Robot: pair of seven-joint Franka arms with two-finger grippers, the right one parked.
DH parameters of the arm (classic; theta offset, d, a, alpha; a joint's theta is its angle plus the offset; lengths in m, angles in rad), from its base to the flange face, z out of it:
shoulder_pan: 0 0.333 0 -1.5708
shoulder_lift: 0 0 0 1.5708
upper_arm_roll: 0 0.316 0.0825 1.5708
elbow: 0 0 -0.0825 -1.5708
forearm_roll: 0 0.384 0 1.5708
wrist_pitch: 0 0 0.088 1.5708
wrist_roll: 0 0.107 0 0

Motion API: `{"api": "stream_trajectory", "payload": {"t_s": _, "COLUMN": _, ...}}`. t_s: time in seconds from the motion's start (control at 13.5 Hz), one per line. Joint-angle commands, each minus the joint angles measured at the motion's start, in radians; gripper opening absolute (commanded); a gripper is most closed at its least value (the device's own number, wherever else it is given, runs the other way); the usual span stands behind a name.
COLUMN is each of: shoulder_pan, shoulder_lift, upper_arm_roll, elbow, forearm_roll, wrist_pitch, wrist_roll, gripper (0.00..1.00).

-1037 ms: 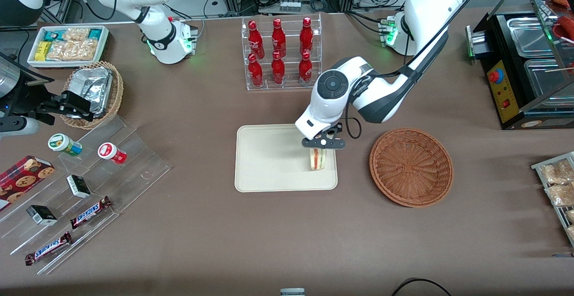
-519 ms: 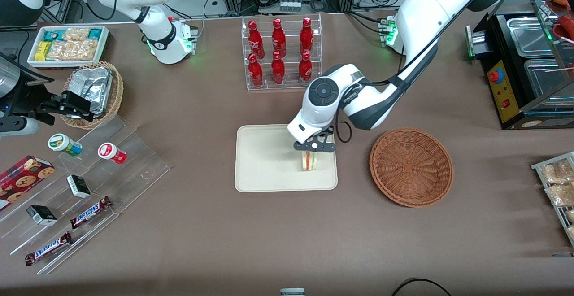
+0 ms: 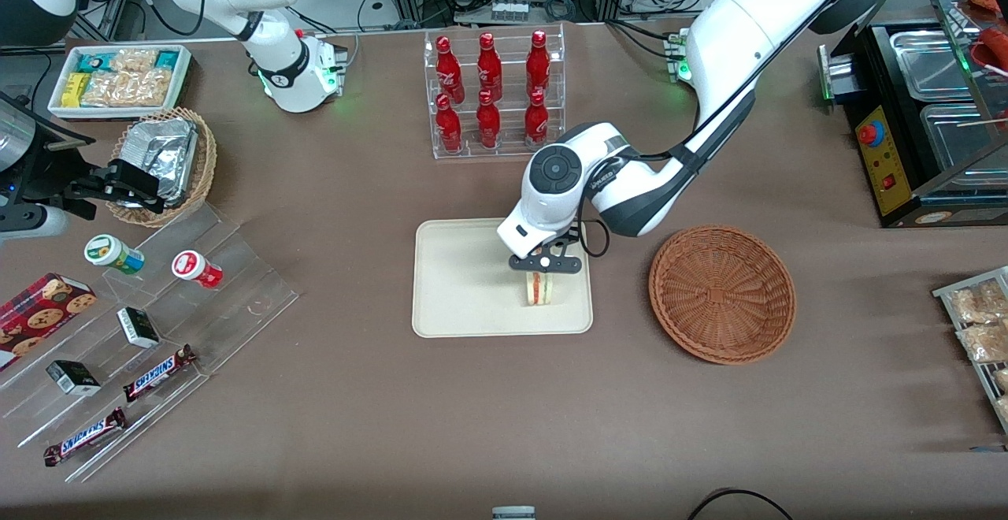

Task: Place sandwich from basket to tray
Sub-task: 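Lower the sandwich onto the tray and open the left gripper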

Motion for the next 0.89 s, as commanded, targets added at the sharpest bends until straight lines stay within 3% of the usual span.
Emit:
{"api": "stream_trajectory", "payload": {"t_s": 0.0, "shoulder_pan": -0.02, "shoulder_lift": 0.049, "upper_arm_roll": 0.005, "elbow": 0.041, "forearm_roll": 0.082, "wrist_pitch": -0.023, "wrist_roll": -0.065, "gripper": 0.0}}
{"api": "stream_trajectory", "payload": {"t_s": 0.22, "shoulder_pan": -0.02, "shoulder_lift": 0.057, "upper_arm_roll": 0.005, "elbow": 0.041, "forearm_roll": 0.096, "wrist_pitch": -0.017, "wrist_roll": -0.09, "gripper": 0.0}}
{"api": "stream_trajectory", "payload": {"t_s": 0.3, "shoulder_pan": -0.018, "shoulder_lift": 0.057, "upper_arm_roll": 0.005, "elbow": 0.042, "forearm_roll": 0.092, "wrist_pitch": -0.008, "wrist_roll": -0.097, "gripper": 0.16}}
{"api": "stream_trajectory", "payload": {"t_s": 0.37, "shoulder_pan": -0.018, "shoulder_lift": 0.058, "upper_arm_roll": 0.005, "elbow": 0.045, "forearm_roll": 0.093, "wrist_pitch": -0.001, "wrist_roll": -0.105, "gripper": 0.52}}
{"api": "stream_trajectory", "payload": {"t_s": 0.44, "shoulder_pan": -0.018, "shoulder_lift": 0.058, "upper_arm_roll": 0.007, "elbow": 0.045, "forearm_roll": 0.096, "wrist_pitch": 0.002, "wrist_roll": -0.106, "gripper": 1.0}}
{"api": "stream_trajectory", "payload": {"t_s": 0.81, "shoulder_pan": -0.015, "shoulder_lift": 0.054, "upper_arm_roll": 0.005, "elbow": 0.047, "forearm_roll": 0.096, "wrist_pitch": 0.008, "wrist_roll": -0.131, "gripper": 1.0}}
